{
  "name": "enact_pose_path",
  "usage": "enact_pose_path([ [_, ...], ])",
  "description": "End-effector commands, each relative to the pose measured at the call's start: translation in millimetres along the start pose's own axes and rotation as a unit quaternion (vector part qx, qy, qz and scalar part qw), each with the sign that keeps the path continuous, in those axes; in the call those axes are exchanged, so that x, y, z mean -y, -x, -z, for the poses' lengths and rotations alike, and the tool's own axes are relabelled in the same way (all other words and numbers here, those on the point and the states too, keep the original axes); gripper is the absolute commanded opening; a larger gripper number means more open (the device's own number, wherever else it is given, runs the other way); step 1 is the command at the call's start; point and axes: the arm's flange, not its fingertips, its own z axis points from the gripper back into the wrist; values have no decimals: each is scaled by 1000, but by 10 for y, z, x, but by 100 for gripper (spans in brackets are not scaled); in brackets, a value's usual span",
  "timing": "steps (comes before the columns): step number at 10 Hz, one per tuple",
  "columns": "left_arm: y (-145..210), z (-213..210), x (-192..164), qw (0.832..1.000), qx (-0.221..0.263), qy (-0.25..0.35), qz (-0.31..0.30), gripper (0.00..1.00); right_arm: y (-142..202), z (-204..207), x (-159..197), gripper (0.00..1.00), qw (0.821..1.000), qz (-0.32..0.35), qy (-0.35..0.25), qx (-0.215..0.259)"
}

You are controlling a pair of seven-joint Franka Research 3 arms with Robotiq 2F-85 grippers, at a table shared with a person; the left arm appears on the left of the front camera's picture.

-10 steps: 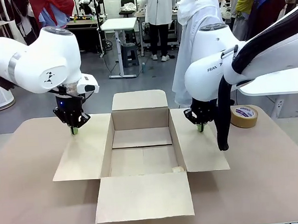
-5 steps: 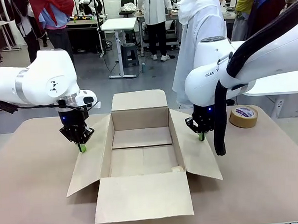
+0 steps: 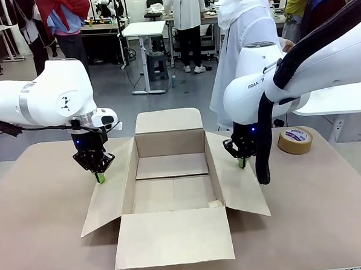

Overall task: Wrap the clocks to prevent damage.
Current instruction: Open the side flaps of the Package Box, then once the human has placed the objects inside and stepped back, release both hands from the side flaps of the Package Box.

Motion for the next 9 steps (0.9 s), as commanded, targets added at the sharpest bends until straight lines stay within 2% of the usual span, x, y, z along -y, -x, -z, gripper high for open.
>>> enact_pose_path([
  [1, 9, 18, 0, 1000, -2, -3, 1, 0, 23, 39, 4, 1, 1000, 4, 8, -1],
  [9, 9, 18, 0, 1000, -2, -3, 1, 0, 23, 39, 4, 1, 1000, 4, 8, -1],
])
